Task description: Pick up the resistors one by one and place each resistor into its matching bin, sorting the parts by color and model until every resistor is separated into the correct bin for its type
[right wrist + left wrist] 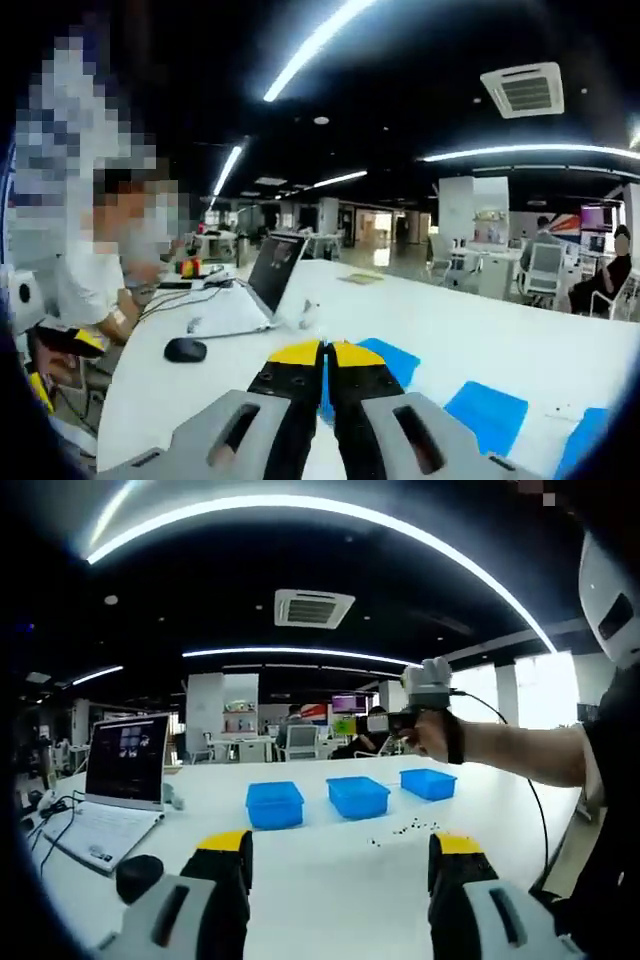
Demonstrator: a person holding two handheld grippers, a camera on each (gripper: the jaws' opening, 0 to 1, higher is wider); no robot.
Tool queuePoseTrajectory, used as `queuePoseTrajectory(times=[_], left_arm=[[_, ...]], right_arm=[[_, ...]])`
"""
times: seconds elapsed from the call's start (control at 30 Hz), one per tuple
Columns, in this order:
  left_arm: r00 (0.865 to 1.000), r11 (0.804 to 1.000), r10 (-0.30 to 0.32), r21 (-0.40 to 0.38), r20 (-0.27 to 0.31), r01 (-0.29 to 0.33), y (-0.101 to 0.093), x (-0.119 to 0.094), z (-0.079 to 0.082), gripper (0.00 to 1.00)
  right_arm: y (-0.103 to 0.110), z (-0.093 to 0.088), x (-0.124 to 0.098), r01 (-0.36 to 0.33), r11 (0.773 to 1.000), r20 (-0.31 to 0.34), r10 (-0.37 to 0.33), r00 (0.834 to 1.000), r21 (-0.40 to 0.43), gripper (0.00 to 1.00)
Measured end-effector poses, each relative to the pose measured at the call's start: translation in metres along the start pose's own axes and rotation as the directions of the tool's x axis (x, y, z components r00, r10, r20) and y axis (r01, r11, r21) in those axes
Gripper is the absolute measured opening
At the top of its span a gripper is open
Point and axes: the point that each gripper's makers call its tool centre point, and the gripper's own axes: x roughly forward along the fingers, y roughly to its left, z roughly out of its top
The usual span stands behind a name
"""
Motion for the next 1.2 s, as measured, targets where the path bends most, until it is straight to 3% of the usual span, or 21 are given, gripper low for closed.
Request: queuePoseTrajectory(times=[0.03,0.1,0.13,0.2,0.37,0.57,0.7,0.93,1.07,1.2], left_arm=[[1.000,1.000,0.011,0.000,0.004,-0.011,0.003,-0.002,0.001,0.72],[1.000,1.000,0.022,-0.002,0.006,-0.022,0.006,-0.004,0.003,0.72],[1.000,1.000,0.025,-0.002,0.007,-0.025,0.007,-0.005,0.003,0.72],[1.000,1.000,0.028,-0.005,0.012,-0.028,0.009,-0.006,0.004,0.72],[0.999,0.999,0.042,-0.009,0.011,-0.042,0.013,-0.005,0.004,0.72],[0.999,0.999,0.031,-0.009,0.008,-0.031,0.009,-0.002,0.005,0.72],[1.000,1.000,0.020,-0.007,0.008,-0.020,0.005,-0.001,0.005,0.72],[1.000,1.000,0.006,-0.010,0.009,-0.006,0.001,0.004,0.006,0.72],[1.000,1.000,-0.024,-0.017,0.018,0.024,-0.004,0.008,0.007,0.72],[0.997,0.997,-0.063,-0.048,0.037,0.065,-0.009,0.013,0.008,0.72]], right_arm=[[-0.006,0.001,0.022,0.013,1.000,-0.005,-0.013,1.000,-0.021,0.05],[-0.012,-0.002,0.044,0.027,0.998,-0.027,-0.028,0.999,-0.054,0.05],[-0.015,-0.006,0.058,0.030,0.993,-0.048,-0.035,0.998,-0.112,0.05],[-0.026,-0.014,0.082,0.029,0.993,-0.087,-0.039,0.995,-0.115,0.05],[-0.030,-0.016,0.110,0.038,0.993,-0.101,-0.049,0.994,-0.110,0.05],[-0.031,-0.031,0.122,0.052,0.990,-0.153,-0.071,0.986,-0.128,0.06],[-0.031,-0.032,0.119,0.053,0.982,-0.141,-0.079,0.987,-0.181,0.28],[-0.031,-0.023,0.097,0.021,0.984,-0.112,-0.041,0.993,-0.178,0.37],[-0.038,-0.023,0.068,0.002,0.988,-0.086,-0.016,0.996,-0.157,0.38],[-0.047,-0.033,0.010,0.028,0.994,-0.059,-0.035,0.998,-0.110,0.38]])
